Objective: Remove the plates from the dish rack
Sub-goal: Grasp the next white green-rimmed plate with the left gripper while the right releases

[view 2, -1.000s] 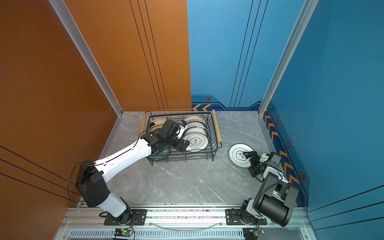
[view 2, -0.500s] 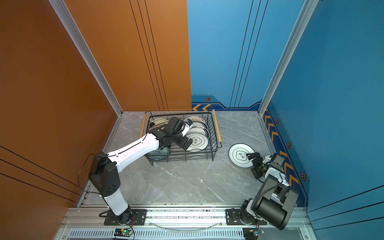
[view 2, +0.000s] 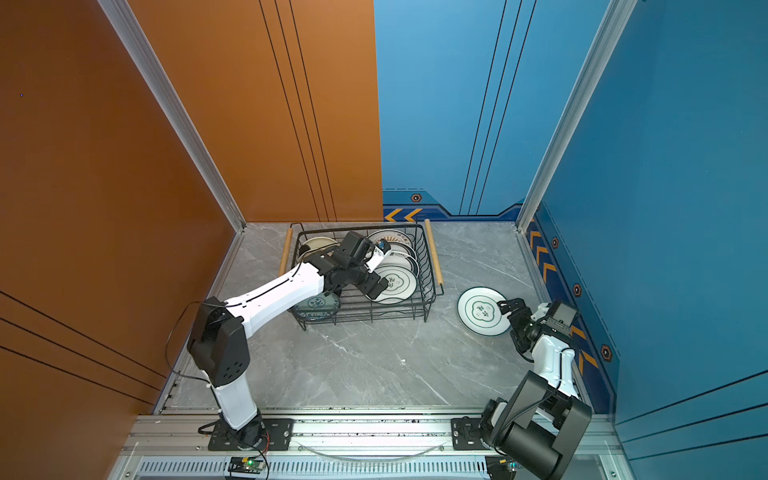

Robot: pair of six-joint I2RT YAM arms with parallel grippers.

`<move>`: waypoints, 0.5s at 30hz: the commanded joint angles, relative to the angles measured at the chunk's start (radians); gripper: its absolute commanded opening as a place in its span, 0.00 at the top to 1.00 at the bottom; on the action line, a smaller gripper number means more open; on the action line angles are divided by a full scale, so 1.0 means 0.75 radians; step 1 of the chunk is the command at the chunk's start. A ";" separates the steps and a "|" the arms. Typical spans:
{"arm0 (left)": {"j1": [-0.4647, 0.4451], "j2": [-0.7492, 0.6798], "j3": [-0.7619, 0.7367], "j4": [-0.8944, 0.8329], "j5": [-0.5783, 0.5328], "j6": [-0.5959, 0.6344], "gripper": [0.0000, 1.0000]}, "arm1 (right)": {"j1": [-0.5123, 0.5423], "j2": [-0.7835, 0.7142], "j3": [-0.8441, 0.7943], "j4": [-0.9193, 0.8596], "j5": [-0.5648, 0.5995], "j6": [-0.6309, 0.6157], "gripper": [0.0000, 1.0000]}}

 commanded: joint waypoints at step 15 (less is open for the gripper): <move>0.029 0.022 0.073 -0.072 0.121 0.064 0.11 | 0.049 -0.034 0.069 -0.079 0.028 -0.013 0.00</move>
